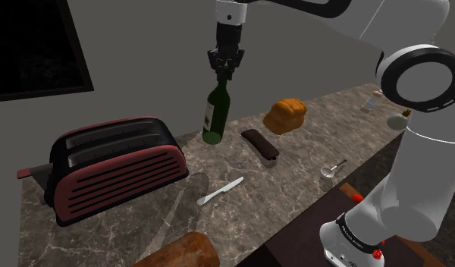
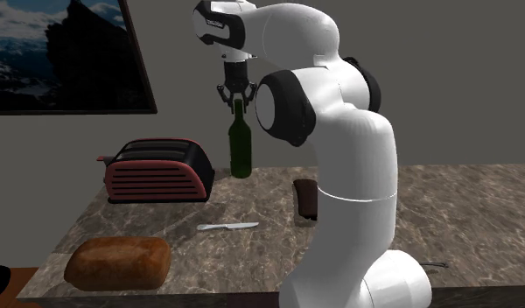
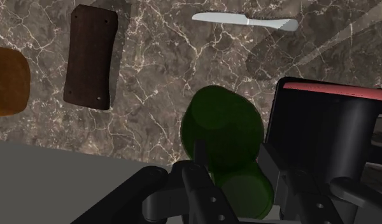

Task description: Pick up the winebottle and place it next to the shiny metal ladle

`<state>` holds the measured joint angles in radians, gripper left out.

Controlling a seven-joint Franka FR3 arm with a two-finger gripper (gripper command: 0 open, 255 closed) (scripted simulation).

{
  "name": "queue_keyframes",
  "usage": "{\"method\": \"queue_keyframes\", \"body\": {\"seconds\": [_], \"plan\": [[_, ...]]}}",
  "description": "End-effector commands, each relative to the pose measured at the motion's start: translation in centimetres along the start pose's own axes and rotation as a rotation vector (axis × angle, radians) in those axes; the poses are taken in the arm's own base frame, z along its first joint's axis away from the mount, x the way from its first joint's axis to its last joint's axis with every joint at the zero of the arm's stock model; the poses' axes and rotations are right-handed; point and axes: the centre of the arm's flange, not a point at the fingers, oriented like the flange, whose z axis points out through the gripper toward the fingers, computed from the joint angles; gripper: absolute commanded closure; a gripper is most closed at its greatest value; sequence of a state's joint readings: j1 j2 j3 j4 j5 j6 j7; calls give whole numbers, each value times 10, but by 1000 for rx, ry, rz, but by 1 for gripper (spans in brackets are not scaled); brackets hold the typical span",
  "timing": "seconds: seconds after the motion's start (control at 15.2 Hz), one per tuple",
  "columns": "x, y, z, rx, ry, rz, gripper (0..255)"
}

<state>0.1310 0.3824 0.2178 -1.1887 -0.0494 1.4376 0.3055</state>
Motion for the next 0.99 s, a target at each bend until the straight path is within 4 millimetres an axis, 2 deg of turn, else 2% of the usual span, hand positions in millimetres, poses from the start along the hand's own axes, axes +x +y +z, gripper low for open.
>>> {"method": "queue_keyframes", "body": {"seconds": [0.0, 0.92], "plan": [[-8, 24, 1, 0, 0, -1, 255], [-66, 200, 9, 0, 0, -1, 255]]}}
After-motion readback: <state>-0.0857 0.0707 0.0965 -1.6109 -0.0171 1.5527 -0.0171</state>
